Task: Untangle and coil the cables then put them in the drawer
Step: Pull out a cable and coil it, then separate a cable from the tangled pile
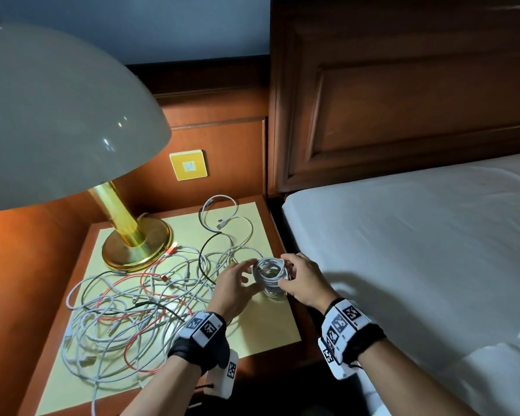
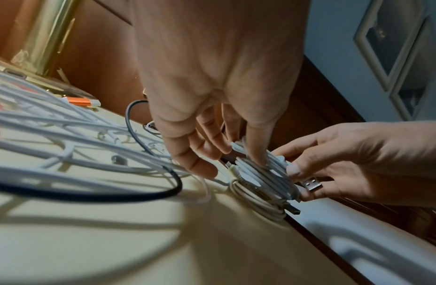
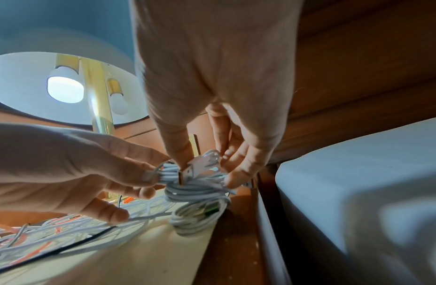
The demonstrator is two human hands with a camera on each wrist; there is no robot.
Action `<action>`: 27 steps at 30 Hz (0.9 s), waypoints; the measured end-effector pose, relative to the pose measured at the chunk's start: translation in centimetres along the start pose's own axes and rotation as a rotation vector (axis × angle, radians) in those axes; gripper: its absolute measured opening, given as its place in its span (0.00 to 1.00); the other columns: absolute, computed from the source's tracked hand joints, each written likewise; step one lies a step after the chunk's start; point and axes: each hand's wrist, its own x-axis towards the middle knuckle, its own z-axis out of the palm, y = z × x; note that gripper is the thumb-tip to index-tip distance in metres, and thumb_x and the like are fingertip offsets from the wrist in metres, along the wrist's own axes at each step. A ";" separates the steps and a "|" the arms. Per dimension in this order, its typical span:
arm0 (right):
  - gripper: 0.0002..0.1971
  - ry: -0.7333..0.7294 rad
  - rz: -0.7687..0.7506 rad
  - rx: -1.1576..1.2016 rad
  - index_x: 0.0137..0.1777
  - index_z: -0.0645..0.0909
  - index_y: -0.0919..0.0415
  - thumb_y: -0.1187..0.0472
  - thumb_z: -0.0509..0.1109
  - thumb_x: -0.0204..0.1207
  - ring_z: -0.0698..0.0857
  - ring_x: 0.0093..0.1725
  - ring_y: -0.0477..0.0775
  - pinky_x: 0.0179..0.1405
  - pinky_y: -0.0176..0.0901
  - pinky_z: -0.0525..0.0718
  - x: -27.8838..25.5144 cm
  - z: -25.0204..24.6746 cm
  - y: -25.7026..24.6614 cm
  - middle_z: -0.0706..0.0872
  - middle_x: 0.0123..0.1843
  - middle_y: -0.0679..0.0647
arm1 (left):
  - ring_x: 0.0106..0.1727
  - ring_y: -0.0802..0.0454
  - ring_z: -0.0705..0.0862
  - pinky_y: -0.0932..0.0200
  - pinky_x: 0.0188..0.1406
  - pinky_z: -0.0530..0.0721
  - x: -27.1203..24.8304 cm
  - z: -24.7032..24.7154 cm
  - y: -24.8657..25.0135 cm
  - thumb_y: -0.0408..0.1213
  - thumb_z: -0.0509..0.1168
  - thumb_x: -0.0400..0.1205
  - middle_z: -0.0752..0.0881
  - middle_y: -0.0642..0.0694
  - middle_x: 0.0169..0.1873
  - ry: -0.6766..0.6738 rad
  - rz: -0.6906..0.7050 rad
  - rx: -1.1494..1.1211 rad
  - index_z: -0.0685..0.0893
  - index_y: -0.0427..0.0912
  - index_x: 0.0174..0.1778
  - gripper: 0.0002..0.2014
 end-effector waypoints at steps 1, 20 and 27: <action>0.29 0.014 -0.003 -0.001 0.76 0.78 0.63 0.66 0.74 0.73 0.82 0.63 0.56 0.60 0.31 0.75 0.0 0.1 0.1 0.81 0.67 0.58 | 0.49 0.57 0.83 0.80 0.38 0.76 0.0 0.1 -0.1 0.41 0.78 0.77 0.84 0.51 0.58 -0.003 -0.010 -0.014 0.80 0.49 0.76 0.29; 0.29 0.047 -0.003 -0.002 0.76 0.76 0.58 0.55 0.75 0.75 0.80 0.65 0.52 0.66 0.45 0.80 -1.2 0.0 0.7 0.79 0.66 0.52 | 0.48 0.54 0.83 0.64 0.48 0.77 -1.0 0.6 -0.1 0.46 0.76 0.79 0.81 0.50 0.60 -0.065 -0.086 -0.073 0.65 0.51 0.85 0.39; 0.31 0.047 -0.017 -0.007 0.72 0.78 0.53 0.45 0.69 0.67 0.81 0.65 0.55 0.65 0.57 0.83 -2.9 -0.1 0.6 0.79 0.64 0.50 | 0.52 0.50 0.83 0.75 0.43 0.75 -3.3 -0.4 -0.2 0.44 0.76 0.80 0.81 0.45 0.65 -0.058 -0.065 -0.029 0.70 0.47 0.82 0.35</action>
